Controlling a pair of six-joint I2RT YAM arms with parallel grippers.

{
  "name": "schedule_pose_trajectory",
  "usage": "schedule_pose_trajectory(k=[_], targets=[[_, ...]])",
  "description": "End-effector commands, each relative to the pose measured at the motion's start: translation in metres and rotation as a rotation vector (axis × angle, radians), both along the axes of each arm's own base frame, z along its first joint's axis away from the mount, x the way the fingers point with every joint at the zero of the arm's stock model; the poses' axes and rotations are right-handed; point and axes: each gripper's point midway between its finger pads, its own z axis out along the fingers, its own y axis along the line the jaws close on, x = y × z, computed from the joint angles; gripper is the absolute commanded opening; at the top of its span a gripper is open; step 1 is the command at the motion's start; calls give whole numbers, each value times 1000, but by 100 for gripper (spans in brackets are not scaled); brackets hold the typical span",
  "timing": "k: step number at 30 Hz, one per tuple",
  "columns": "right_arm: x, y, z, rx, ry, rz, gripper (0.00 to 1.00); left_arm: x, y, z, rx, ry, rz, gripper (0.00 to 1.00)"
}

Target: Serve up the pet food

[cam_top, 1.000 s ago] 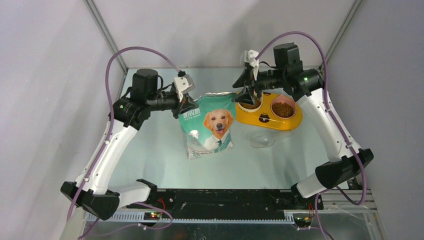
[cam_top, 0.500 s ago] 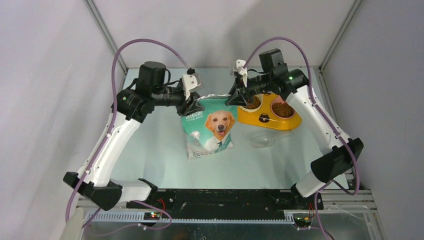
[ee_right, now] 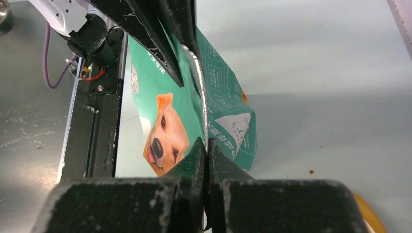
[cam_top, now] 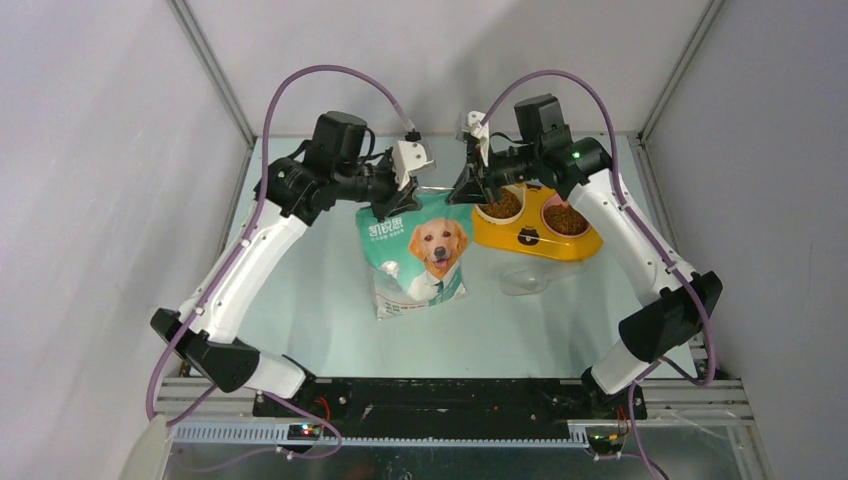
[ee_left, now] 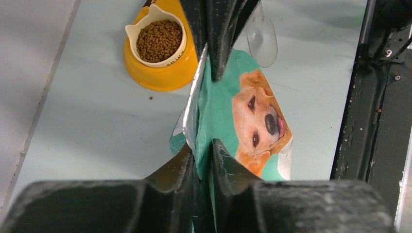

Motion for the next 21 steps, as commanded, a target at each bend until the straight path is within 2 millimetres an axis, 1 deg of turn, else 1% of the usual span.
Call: schedule_pose_trajectory(k=[1, 3, 5, 6, 7, 8, 9, 11, 14, 18, 20, 21], targets=[[-22, 1, 76, 134, -139, 30, 0, -1, 0, 13, -10, -42, 1, 7], [-24, 1, 78, 134, -138, 31, 0, -4, 0, 16, -18, -43, -8, 1], [-23, 0, 71, 120, -139, 26, 1, -10, 2, 18, -21, -41, -16, 0], [-21, 0, 62, 104, -127, 16, 14, -12, 3, 18, -19, -41, -18, 0], [-20, -1, 58, 95, -127, 14, 22, -14, 4, 20, -21, -47, -20, 0], [-19, -1, 49, 80, -113, 9, 34, -15, 5, 19, -21, -47, -22, 0], [-19, -1, 44, 73, -114, 10, 43, -18, 6, 22, -27, -53, -24, 0], [-17, -1, 33, 53, -105, 9, 49, -21, 7, 25, -39, -55, -23, 0], [-17, 2, 23, 35, -102, 16, 50, -24, 8, 28, -50, -54, -20, 0], [-16, 9, 12, 13, -100, 28, 43, -24, 7, 27, -55, -53, -14, 0], [-16, 12, 8, 5, -102, 30, 36, -24, 7, 26, -58, -50, -19, 0], [-16, 13, 9, 4, -105, 31, 25, -23, 6, 25, -57, -47, -22, 0]])
